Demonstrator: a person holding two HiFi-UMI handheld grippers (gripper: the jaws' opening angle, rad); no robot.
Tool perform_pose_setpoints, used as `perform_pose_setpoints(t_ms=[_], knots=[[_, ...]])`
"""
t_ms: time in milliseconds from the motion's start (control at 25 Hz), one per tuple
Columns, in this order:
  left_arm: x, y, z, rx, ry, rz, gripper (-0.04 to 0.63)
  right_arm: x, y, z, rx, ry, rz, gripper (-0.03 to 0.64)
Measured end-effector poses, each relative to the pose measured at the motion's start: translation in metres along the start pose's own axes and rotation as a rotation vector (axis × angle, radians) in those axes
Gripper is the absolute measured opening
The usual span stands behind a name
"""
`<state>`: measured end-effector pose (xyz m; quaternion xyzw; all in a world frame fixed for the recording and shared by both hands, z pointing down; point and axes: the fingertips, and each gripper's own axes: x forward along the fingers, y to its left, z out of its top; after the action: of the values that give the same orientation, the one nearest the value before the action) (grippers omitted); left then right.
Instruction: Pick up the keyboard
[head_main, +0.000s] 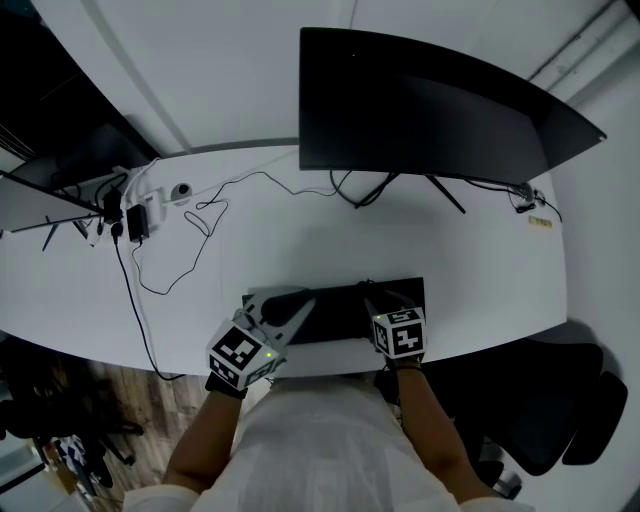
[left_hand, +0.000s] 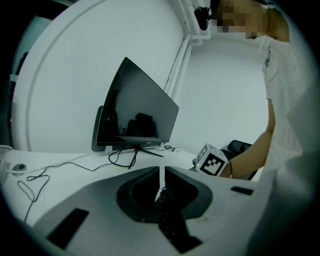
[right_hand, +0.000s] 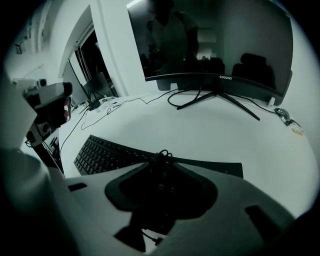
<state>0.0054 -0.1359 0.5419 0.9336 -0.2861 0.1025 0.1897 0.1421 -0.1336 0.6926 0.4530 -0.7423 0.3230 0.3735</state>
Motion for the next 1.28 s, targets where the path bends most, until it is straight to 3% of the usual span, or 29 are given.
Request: perform_pose_setpoints(t_ms=[240, 480, 600, 1280], knots=[[0.004, -0.002, -0.003, 0.006, 0.022, -0.015, 0.031, 0.004, 0.002, -0.004, 0.002, 0.044, -0.034, 0.129], [0.006, -0.002, -0.004, 0.012, 0.027, -0.024, 0.031, 0.008, 0.008, -0.005, -0.024, 0.079, -0.066, 0.053], [0.006, -0.001, 0.0, 0.013, 0.021, -0.026, 0.031, 0.011, 0.007, -0.006, -0.025, 0.093, -0.078, 0.048], [0.013, -0.003, 0.005, 0.044, 0.061, -0.09, 0.031, 0.007, 0.006, -0.007, 0.053, 0.089, -0.041, 0.017]])
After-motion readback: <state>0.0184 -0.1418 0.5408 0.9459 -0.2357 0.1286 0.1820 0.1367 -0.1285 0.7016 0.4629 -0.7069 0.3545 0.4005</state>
